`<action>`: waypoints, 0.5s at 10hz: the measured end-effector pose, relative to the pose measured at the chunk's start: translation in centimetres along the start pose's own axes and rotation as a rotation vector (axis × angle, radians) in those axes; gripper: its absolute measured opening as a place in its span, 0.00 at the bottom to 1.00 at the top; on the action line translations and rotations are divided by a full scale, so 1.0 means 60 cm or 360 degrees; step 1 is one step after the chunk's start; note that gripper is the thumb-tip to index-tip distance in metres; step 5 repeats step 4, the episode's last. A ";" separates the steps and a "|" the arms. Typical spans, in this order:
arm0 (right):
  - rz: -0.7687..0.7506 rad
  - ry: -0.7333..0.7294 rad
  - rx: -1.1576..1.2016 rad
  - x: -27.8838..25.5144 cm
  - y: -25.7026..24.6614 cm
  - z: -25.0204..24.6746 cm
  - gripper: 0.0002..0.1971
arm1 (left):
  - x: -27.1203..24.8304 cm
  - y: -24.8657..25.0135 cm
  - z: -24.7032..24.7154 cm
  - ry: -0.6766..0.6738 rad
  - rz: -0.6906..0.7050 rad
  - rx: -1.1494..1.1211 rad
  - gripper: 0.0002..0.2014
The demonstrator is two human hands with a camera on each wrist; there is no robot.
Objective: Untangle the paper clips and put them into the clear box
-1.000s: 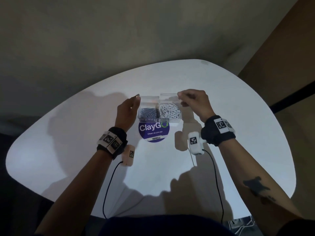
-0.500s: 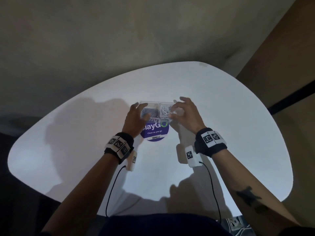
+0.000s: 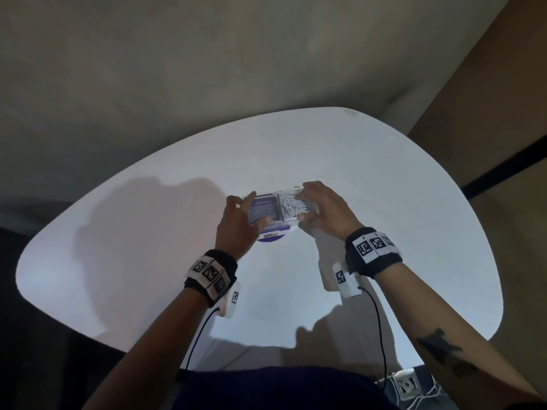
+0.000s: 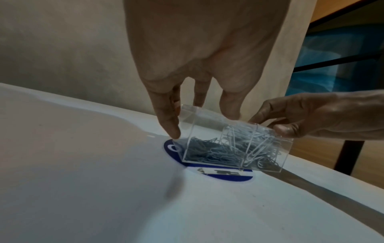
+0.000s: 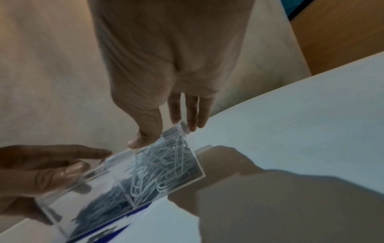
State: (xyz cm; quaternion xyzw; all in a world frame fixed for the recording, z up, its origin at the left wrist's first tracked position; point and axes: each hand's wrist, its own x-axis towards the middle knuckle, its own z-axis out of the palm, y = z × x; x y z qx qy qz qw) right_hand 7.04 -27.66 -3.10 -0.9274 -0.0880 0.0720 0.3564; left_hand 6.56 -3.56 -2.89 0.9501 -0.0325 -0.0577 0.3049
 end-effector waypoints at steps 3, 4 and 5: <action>0.0091 0.0094 -0.0108 -0.038 -0.031 0.007 0.21 | -0.021 0.023 -0.005 0.0070 0.0143 0.0091 0.31; 0.0080 0.0158 -0.0151 -0.044 -0.044 0.005 0.22 | -0.028 0.027 -0.008 0.0114 0.0170 0.0077 0.30; 0.0080 0.0158 -0.0151 -0.044 -0.044 0.005 0.22 | -0.028 0.027 -0.008 0.0114 0.0170 0.0077 0.30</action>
